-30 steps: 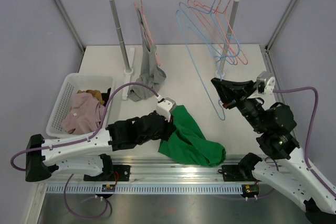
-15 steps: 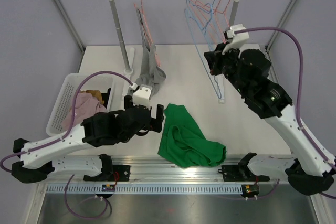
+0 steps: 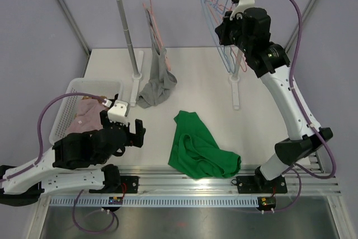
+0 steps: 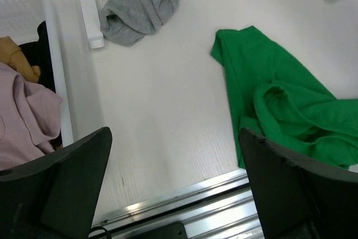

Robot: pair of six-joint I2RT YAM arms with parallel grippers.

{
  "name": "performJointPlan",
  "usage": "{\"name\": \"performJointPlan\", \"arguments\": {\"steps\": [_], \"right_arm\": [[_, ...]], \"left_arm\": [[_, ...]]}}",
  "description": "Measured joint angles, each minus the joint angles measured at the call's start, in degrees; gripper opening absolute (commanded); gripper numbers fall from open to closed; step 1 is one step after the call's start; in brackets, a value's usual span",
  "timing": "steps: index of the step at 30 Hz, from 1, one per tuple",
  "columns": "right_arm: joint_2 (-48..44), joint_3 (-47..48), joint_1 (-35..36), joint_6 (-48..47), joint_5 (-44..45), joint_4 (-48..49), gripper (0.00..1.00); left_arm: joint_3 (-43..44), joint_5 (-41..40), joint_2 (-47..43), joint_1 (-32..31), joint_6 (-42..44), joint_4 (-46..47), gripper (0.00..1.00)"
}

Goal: Remove the tank top from the hanger

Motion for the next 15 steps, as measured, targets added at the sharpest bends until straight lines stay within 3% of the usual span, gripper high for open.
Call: {"name": "performJointPlan", "arguments": {"steps": [9, 15], "right_arm": [[12.7, 10.9, -2.1, 0.9, -1.2, 1.1, 0.0], [13.4, 7.0, -3.4, 2.4, -1.4, 2.6, 0.0]], "left_arm": [[-3.9, 0.4, -1.1, 0.0, 1.6, 1.8, 0.99], [-4.0, 0.5, -0.6, 0.0, 1.6, 2.5, 0.99]]}}
